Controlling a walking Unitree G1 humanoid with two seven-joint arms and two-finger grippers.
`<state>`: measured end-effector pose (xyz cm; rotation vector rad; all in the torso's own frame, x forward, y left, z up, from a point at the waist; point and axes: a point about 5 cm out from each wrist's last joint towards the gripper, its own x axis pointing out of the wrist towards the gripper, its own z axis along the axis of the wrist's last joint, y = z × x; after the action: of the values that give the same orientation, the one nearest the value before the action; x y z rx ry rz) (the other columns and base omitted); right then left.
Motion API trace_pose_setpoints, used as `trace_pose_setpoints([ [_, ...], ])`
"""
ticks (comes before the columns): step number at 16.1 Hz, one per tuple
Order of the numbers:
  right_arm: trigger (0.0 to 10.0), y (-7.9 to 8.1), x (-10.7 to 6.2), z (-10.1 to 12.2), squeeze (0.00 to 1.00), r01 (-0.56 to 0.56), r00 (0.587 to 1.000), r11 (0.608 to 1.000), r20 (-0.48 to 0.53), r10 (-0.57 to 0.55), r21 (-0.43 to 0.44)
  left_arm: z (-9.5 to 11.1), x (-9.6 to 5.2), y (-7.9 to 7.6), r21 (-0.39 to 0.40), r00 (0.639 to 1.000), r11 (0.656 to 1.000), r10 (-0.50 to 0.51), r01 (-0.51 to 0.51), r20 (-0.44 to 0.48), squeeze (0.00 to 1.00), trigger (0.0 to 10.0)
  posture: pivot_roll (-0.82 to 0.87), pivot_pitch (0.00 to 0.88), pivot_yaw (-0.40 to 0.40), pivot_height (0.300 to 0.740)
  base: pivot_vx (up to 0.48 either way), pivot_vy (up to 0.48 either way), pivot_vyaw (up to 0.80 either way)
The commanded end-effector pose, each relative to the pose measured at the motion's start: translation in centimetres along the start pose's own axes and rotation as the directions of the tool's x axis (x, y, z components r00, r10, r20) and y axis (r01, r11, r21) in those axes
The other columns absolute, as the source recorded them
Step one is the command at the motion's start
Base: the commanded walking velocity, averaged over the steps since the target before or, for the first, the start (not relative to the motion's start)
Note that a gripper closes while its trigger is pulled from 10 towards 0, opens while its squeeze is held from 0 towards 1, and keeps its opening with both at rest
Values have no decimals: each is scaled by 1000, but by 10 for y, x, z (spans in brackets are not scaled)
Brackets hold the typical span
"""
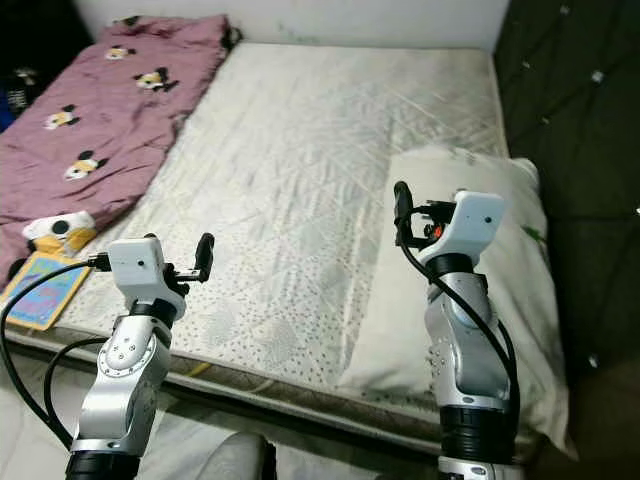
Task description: Clean up the room
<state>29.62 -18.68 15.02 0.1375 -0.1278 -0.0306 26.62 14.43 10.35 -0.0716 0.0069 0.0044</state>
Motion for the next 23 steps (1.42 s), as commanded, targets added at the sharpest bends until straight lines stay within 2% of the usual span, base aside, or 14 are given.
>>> trace_pose_setpoints([
  [1,10000,-5,-1,-10,0,40,998,999,-56,-39,13,-4,-1,4,34,1000,999,10,-10,-12,0,10000,-43,17,93,740,0,0,0],
  [5,10000,-5,-4,-13,0,35,998,998,-49,-37,-49,-3,-2,3,-9,1000,1000,-7,7,-9,0,10000,-38,9,98,740,0,0,125],
  [8,10000,-5,-4,-14,0,56,997,998,-42,-57,-34,-3,-1,3,-10,1000,1000,-12,12,-11,0,10000,-32,0,114,740,0,0,167],
  [10,10000,-9,2,-22,0,130,989,990,-66,-133,-48,0,8,4,13,999,999,-32,33,-6,0,10000,-33,0,141,740,0,0,0],
  [11,10000,-13,9,-25,0,158,982,983,-94,-167,-95,1,14,7,33,999,999,-34,34,2,0,10000,-43,0,144,740,0,0,0],
  [12,10000,-14,13,-26,0,154,980,980,-108,-168,-126,1,17,7,43,999,998,-36,36,10,0,10000,-49,0,140,740,0,0,0],
  [14,10000,-9,19,-27,0,65,988,982,-124,-88,-177,1,22,6,68,999,997,-44,42,22,0,10000,-57,0,130,740,0,0,0],
  [15,10000,-3,20,-31,0,-8,989,979,-144,-22,-204,-1,25,4,74,998,996,-59,57,26,0,10000,-63,0,119,740,0,0,0],
  [17,10000,9,16,-36,0,-125,981,976,-172,94,-177,0,29,4,61,998,997,-53,51,37,0,10000,-56,0,93,740,0,0,0],
  [20,10000,15,24,-31,0,-85,991,977,-115,63,-196,4,29,9,29,996,999,25,-28,86,0,10000,4,0,7,740,0,0,0],
  [23,10000,16,30,-33,0,-34,995,979,-97,14,-201,2,19,17,19,990,995,92,-94,104,0,10000,66,0,-53,740,0,0,0],
])
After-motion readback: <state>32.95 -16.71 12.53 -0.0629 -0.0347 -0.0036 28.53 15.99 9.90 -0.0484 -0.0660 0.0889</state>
